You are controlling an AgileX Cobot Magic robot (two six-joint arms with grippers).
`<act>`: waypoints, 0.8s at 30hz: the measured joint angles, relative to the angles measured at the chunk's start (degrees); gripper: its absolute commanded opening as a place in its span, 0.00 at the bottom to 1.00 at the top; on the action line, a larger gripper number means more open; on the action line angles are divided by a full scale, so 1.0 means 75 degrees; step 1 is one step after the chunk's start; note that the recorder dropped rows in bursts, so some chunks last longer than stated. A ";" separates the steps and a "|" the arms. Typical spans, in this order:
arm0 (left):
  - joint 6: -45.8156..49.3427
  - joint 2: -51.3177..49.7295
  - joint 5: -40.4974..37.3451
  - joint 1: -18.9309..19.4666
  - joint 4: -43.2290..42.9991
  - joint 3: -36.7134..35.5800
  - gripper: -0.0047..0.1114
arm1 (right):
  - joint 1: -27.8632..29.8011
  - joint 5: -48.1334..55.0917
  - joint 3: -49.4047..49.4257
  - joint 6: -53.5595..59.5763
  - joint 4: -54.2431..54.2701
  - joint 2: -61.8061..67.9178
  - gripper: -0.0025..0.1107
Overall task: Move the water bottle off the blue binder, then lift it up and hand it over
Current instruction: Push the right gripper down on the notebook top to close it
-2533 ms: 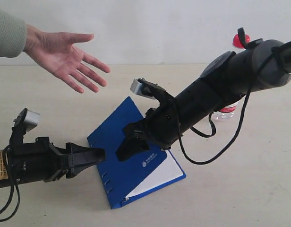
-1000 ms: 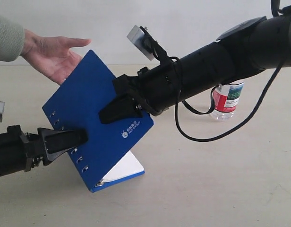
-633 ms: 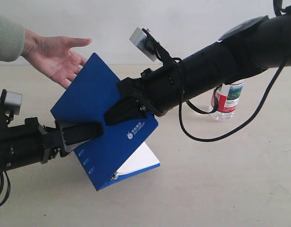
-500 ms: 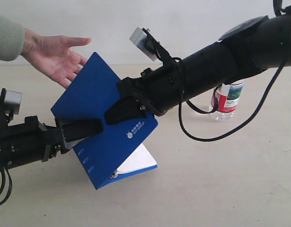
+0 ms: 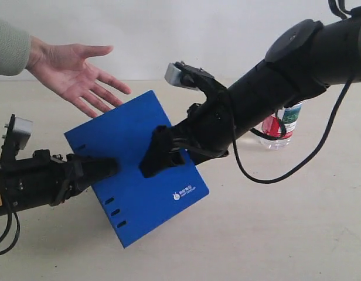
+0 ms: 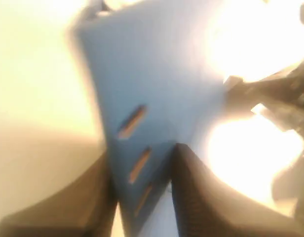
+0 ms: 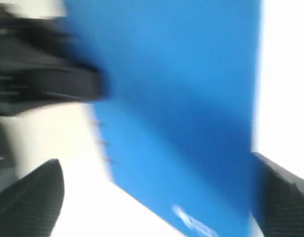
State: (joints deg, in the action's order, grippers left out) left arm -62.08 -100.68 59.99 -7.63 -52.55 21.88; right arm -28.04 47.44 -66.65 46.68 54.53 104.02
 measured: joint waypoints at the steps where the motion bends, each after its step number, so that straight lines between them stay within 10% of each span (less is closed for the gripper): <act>1: 0.0016 0.0000 -0.0120 0.0000 -0.0019 0.0000 0.08 | 0.0000 -0.0235 0.0000 -0.0360 -0.0453 0.0000 0.77; 24: 0.3991 0.1485 -0.1181 -0.0030 -0.2027 0.0000 0.08 | 0.0000 -0.0693 0.0000 0.2007 -0.2840 -0.0980 0.76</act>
State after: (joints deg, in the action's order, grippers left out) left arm -32.15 -89.54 51.13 -7.86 -67.75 21.88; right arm -28.04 42.25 -66.65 61.73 33.23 96.67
